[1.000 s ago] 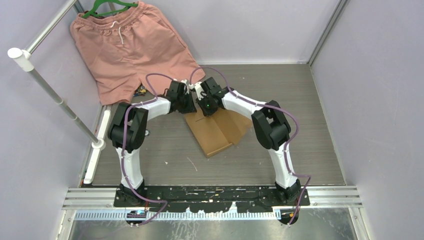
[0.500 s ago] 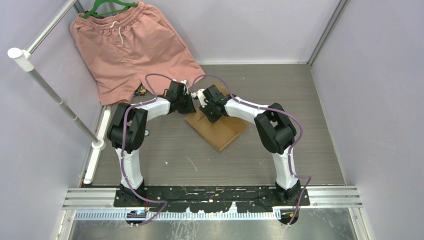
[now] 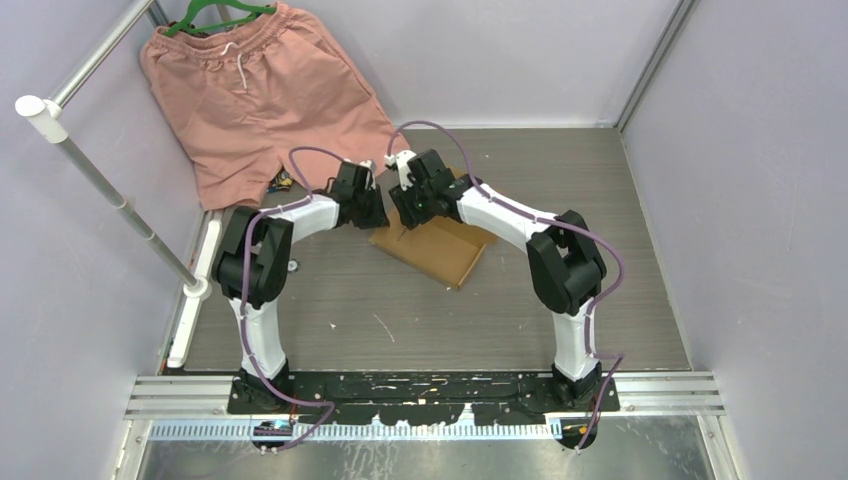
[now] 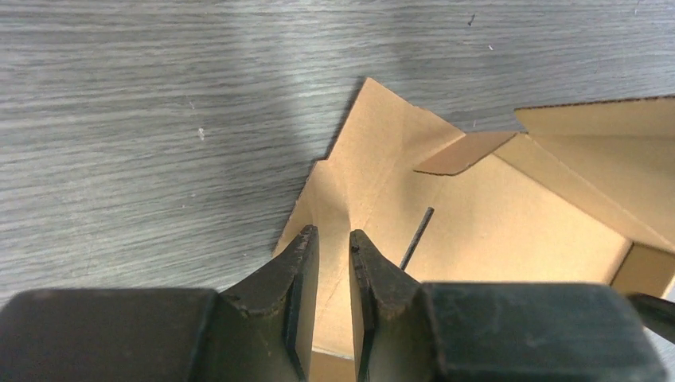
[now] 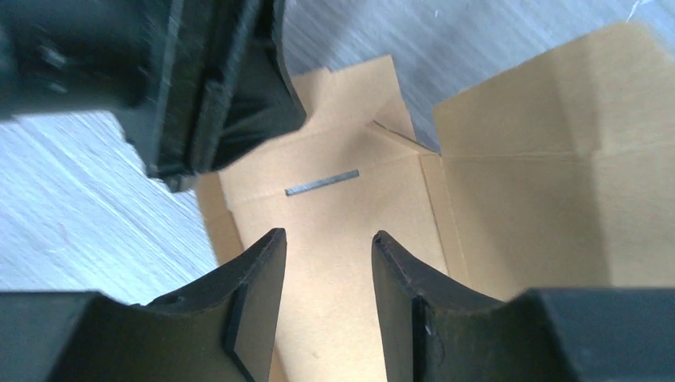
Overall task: Fold the paper box
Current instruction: Fold the paper box at the center of the board.
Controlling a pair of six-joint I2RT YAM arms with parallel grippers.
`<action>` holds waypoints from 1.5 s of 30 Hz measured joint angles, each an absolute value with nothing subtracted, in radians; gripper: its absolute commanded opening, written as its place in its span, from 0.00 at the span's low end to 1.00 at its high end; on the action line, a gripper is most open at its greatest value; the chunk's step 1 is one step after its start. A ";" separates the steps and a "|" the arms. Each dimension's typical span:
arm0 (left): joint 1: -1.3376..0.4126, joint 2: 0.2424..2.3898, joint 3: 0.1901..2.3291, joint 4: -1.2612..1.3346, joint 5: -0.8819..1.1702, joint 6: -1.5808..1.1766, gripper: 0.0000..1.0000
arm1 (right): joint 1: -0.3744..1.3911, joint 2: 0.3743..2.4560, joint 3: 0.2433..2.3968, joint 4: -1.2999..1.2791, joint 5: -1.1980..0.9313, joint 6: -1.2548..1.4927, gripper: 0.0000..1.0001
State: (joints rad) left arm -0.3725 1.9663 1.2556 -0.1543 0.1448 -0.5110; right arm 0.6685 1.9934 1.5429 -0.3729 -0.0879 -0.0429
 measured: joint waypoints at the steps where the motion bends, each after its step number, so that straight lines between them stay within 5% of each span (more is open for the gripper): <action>1: -0.373 1.964 1.255 -0.159 0.142 -0.511 0.23 | 0.669 1.985 1.554 -0.374 -0.095 -0.035 0.50; 17: -0.371 1.934 1.246 -0.206 0.139 -0.485 0.23 | 0.815 1.958 1.452 -0.244 -0.197 -0.108 0.42; 30: -0.342 1.917 1.220 -0.212 0.183 -0.485 0.23 | 0.801 1.992 1.326 0.015 -0.204 -0.133 0.41; 45: -0.326 1.917 1.203 -0.192 0.226 -0.489 0.23 | 0.801 2.032 1.326 0.030 -0.204 -0.153 0.33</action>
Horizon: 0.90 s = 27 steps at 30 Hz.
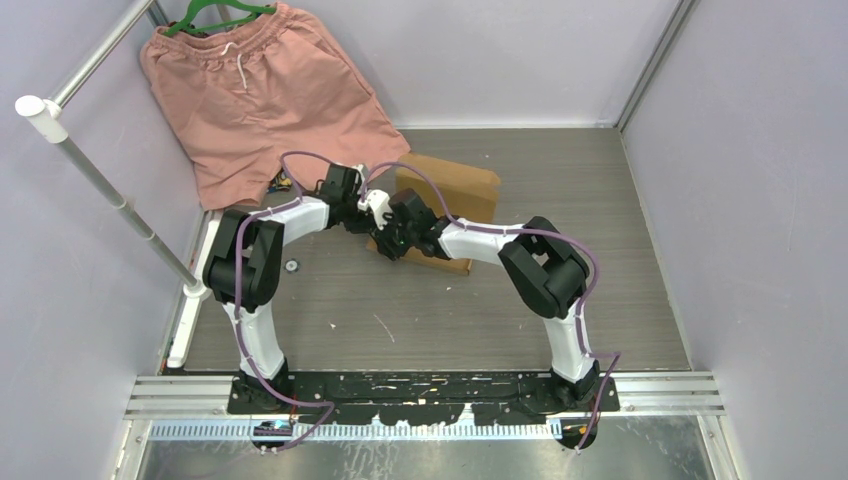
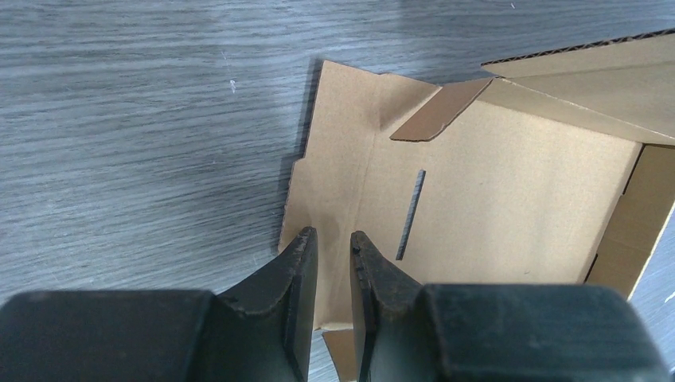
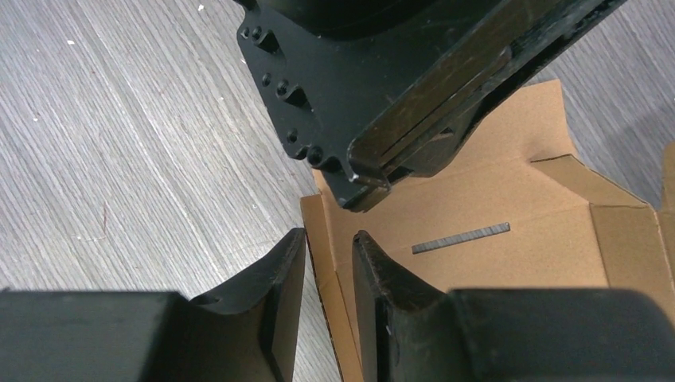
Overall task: Fold the paper box
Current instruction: Fold the paper box at the center of the board.
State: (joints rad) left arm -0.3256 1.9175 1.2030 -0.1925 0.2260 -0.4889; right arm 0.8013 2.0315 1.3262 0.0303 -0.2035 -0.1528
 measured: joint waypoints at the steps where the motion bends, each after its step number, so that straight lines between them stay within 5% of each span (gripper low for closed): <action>1: -0.326 1.917 1.203 -0.192 0.227 -0.489 0.23 | 0.801 2.033 1.326 0.030 -0.204 -0.152 0.33; 27: -0.325 1.905 1.173 -0.165 0.228 -0.490 0.23 | 0.804 2.064 1.345 0.020 -0.062 -0.004 0.16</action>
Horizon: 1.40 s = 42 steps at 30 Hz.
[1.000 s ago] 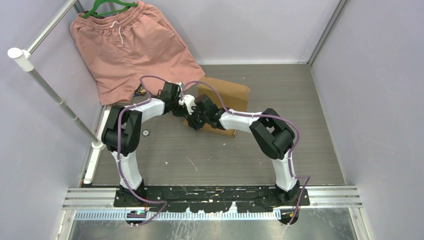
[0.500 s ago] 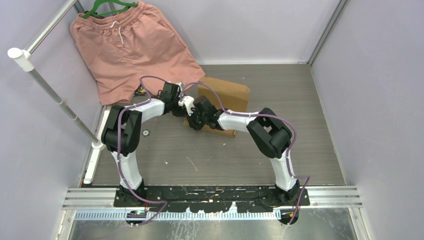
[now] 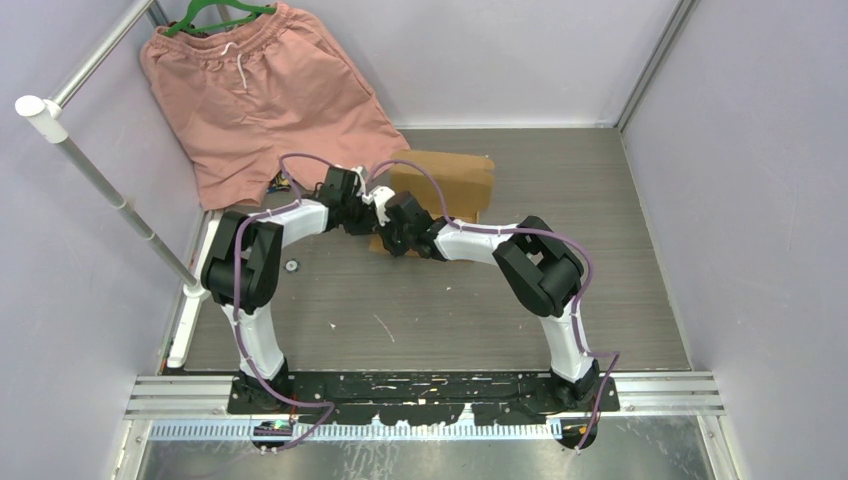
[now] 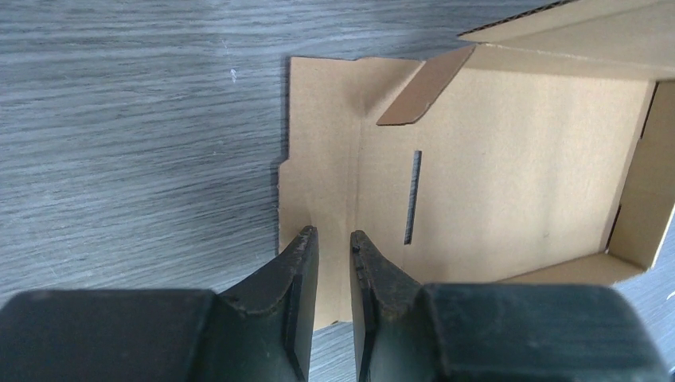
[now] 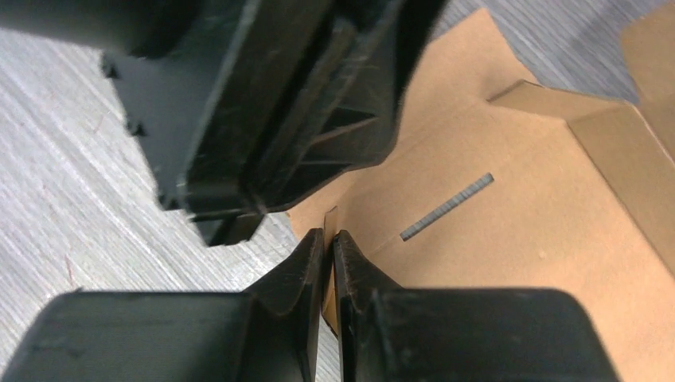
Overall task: Fold the paper box
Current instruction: Fold the paper box at the center of the board.
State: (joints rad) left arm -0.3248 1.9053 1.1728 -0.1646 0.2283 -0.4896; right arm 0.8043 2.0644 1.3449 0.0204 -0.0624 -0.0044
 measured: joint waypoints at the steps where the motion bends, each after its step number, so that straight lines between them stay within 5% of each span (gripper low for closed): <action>1: -0.325 1.904 1.171 -0.165 0.228 -0.490 0.23 | 0.804 2.064 1.345 0.020 -0.047 0.007 0.16; 20: -0.325 1.894 1.155 -0.161 0.239 -0.498 0.23 | 0.808 2.068 1.373 -0.031 0.269 0.159 0.16; 29: -0.325 1.894 1.155 -0.161 0.240 -0.497 0.22 | 0.808 2.075 1.389 -0.055 0.263 0.196 0.32; 42: -0.325 1.886 1.155 -0.170 0.236 -0.490 0.22 | 0.806 2.018 1.486 -0.148 0.192 0.210 0.38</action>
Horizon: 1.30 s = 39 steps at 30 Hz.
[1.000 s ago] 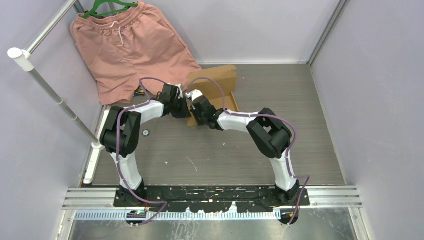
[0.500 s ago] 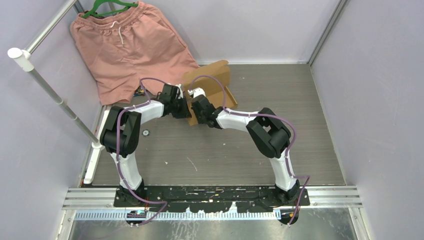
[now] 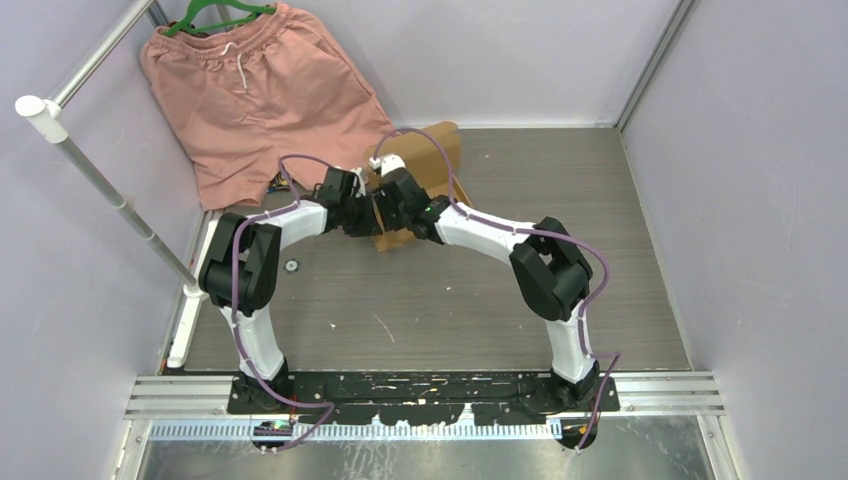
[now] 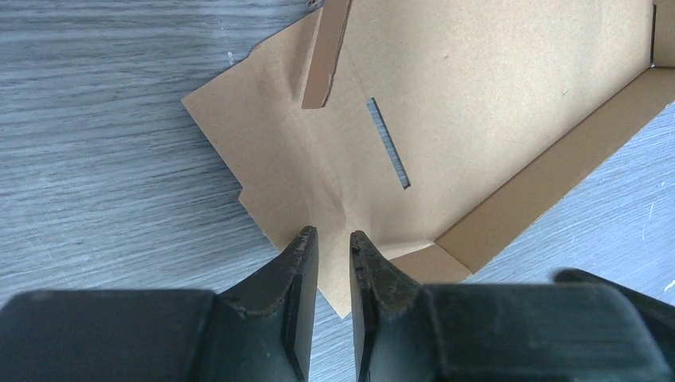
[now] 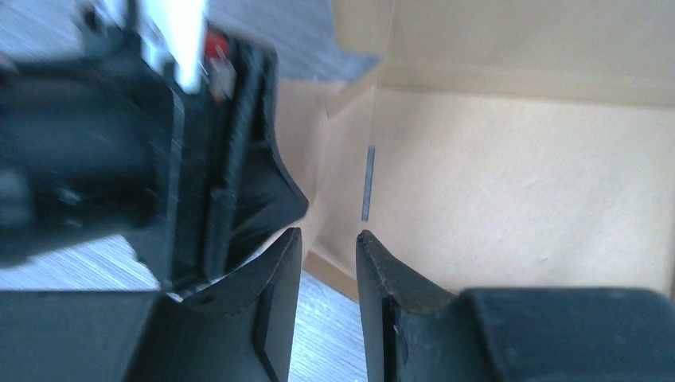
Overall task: Fold the paper box
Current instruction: Fold the paper box at the center of the board.
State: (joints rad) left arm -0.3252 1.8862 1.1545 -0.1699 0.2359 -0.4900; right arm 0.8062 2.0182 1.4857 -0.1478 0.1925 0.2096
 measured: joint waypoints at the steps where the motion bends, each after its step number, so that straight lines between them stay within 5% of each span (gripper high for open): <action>1: -0.325 1.884 1.155 -0.172 0.236 -0.490 0.23 | 0.804 2.012 1.509 -0.160 0.192 0.210 0.37; 6: -0.325 1.879 1.155 -0.188 0.234 -0.488 0.23 | 0.782 2.005 1.609 -0.203 0.191 0.210 0.30; 21: -0.325 1.811 1.192 -0.289 0.215 -0.455 0.32 | 0.682 2.027 1.652 -0.339 0.170 0.208 0.29; 27: -0.303 1.738 1.194 -0.336 0.201 -0.451 0.36 | 0.659 2.026 1.613 -0.341 0.174 0.187 0.40; 39: -0.177 1.620 1.113 -0.376 0.174 -0.499 0.35 | 0.469 2.022 1.500 -0.330 0.171 0.136 0.43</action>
